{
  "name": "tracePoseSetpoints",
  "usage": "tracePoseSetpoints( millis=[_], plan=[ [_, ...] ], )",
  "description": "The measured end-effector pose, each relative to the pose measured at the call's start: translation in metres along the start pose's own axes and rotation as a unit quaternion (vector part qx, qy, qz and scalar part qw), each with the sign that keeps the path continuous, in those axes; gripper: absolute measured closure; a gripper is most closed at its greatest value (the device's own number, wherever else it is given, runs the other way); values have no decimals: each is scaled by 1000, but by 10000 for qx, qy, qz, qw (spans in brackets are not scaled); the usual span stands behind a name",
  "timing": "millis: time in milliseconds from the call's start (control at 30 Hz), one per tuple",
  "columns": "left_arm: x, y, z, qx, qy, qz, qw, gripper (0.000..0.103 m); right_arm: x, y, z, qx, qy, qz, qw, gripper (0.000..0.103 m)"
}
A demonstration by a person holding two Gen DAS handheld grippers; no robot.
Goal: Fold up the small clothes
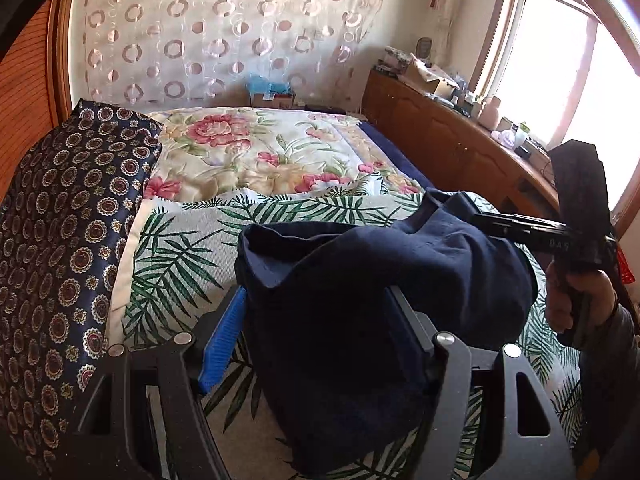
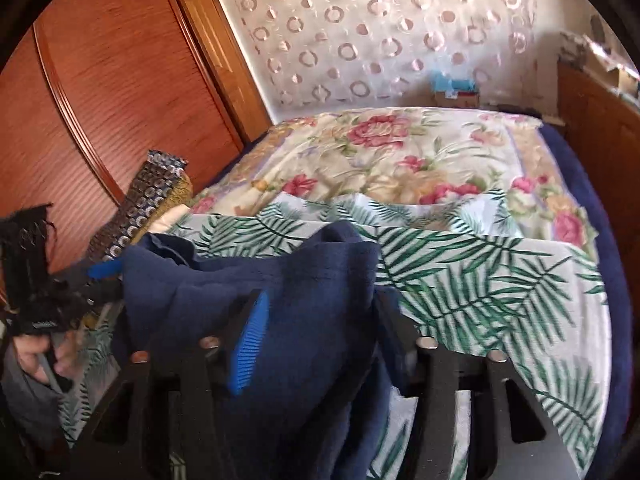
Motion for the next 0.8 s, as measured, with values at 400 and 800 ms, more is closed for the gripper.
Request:
tracePoseSetpoints(
  millis=[400, 800],
  plan=[
    [12, -19, 21, 265, -18, -180, 9995, 33, 1, 41, 4, -837, 379, 80, 9957, 99],
    [0, -34, 35, 363, -208, -363, 9985, 33, 6, 18, -5, -876, 217, -315, 9954, 45]
  ],
)
Point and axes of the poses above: each gripper's, at about its wrist camera, not at the fingertips, and z roughly the way its jaws point, y to its right, x to its top, the point moved 1 cm from there along z, roughly the way its jaws point, and after that the axes turned 11 degrees about -x, right-handed, at the moved point
